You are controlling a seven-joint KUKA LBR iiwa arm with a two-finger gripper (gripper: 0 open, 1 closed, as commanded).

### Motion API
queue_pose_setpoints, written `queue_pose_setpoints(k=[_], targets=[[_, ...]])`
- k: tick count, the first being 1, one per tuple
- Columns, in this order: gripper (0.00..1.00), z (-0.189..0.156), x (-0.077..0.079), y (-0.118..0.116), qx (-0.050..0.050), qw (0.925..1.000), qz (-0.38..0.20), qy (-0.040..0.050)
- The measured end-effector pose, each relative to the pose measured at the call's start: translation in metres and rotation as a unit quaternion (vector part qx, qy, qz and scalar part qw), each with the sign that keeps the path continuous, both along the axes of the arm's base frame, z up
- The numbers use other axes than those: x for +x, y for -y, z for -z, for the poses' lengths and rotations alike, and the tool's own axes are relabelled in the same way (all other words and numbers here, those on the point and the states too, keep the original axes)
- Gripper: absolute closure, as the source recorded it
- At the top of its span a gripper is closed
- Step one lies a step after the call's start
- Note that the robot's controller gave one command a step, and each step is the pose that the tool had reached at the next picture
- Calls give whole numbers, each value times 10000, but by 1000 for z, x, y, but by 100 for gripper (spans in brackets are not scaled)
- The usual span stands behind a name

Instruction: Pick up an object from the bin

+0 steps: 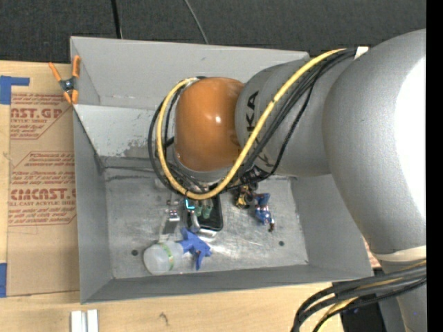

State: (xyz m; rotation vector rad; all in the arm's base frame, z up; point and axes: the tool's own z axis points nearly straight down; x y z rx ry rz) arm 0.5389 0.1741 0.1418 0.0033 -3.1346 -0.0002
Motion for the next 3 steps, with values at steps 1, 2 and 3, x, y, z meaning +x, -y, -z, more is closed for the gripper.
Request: queue_pose_setpoints(k=[1, 2, 3], targets=[[0, -4, 2, 1, 8, 10000, 5, 36], [0, -4, 2, 1, 8, 10000, -7, 36], [0, 17, 25, 7, 12, 10000, 64, 56]])
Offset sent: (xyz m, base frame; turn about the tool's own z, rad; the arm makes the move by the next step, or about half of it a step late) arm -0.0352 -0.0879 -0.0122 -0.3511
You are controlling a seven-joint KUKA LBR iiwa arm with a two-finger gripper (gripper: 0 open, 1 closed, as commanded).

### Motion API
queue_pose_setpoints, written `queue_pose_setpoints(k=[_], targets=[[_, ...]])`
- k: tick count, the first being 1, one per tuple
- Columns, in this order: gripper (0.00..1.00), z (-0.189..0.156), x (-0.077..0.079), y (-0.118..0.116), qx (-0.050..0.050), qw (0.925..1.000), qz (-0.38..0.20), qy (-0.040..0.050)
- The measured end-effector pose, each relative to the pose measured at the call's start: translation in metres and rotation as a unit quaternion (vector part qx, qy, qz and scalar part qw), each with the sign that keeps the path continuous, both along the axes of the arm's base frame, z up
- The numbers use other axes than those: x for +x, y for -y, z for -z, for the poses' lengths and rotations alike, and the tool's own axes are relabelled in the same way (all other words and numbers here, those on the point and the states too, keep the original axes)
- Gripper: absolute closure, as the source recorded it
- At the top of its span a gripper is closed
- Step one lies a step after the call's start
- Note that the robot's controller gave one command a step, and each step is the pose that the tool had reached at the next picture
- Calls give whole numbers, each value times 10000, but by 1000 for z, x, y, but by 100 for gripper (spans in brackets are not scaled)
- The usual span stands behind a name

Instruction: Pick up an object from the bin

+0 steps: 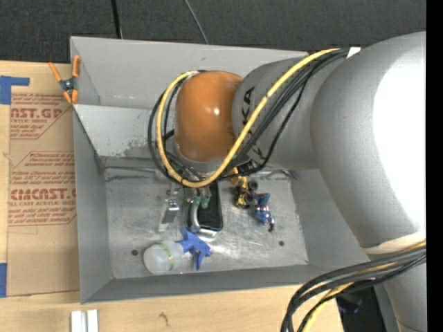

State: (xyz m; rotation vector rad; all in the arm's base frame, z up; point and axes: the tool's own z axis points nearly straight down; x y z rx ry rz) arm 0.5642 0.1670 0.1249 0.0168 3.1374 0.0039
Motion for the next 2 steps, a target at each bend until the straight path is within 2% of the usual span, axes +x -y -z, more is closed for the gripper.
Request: queue_pose_setpoints(k=[1, 2], targets=[[0, -5, -16, 33, -14, 9993, -376, -31], [0, -8, -19, 51, -16, 9895, -1445, -13]])
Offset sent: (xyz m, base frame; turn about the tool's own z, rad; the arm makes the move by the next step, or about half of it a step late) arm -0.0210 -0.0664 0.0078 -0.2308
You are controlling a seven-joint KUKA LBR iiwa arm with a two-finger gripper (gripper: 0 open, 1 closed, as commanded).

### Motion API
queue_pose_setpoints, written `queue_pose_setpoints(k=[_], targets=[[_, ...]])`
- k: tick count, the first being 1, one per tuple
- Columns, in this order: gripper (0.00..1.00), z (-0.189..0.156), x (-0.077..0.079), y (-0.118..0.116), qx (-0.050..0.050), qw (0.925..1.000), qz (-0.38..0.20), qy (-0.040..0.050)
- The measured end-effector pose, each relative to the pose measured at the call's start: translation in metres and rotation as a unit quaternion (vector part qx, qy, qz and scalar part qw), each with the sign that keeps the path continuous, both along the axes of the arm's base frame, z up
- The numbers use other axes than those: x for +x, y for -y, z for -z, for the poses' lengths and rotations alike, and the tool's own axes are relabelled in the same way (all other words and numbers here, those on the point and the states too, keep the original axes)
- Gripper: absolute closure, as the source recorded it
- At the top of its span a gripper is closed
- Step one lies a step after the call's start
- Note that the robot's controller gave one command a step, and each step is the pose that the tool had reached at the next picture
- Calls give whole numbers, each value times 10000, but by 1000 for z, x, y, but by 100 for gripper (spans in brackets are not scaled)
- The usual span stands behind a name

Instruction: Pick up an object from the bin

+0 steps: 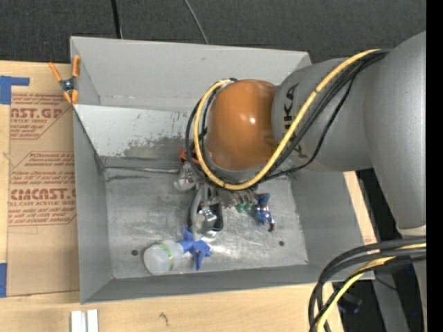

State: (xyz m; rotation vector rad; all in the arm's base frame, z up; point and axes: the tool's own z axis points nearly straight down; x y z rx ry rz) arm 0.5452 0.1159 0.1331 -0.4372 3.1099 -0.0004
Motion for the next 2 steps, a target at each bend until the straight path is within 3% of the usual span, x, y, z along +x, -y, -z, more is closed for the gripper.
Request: queue_pose_setpoints(k=[1, 2], targets=[[0, 22, -27, 33, 29, 9986, 527, 31], [100, 37, -35, -49, -16, 9920, -1256, 155]])
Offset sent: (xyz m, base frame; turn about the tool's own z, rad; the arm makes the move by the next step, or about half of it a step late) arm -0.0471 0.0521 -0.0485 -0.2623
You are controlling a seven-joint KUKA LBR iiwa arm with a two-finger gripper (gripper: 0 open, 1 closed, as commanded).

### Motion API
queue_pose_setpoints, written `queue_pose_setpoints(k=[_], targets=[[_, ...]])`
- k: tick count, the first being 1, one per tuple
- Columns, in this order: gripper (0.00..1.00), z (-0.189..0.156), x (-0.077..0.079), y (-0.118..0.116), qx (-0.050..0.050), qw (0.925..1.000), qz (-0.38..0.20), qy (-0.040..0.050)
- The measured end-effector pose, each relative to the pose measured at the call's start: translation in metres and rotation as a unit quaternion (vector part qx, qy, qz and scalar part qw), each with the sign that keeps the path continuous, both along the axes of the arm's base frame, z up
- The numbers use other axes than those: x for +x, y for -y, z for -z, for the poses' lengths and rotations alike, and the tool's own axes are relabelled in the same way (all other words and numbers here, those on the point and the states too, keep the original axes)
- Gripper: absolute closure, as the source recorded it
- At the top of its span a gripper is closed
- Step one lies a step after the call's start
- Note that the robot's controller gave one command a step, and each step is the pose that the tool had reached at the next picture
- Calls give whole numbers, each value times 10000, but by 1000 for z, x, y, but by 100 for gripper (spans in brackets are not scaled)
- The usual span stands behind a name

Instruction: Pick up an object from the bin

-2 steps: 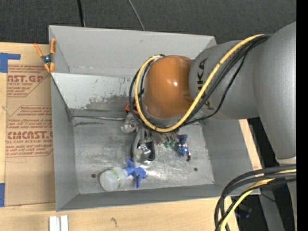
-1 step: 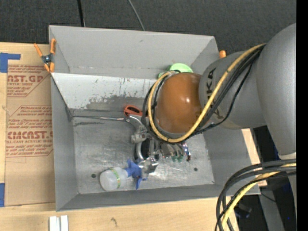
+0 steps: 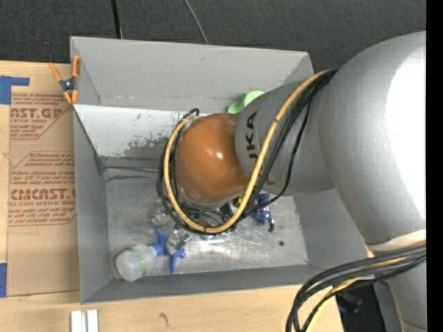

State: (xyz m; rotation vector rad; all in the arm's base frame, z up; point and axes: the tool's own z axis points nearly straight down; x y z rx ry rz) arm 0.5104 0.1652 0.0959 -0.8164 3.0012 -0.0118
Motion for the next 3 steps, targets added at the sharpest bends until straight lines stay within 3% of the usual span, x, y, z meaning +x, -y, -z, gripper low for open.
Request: queue_pose_setpoints(k=[1, 2, 3], targets=[[0, 10, -10, -3, 5, 9999, -44, -133], [100, 12, -12, -3, 3, 9999, -48, -162], [100, 12, -12, -3, 4, 9999, -48, -162]])
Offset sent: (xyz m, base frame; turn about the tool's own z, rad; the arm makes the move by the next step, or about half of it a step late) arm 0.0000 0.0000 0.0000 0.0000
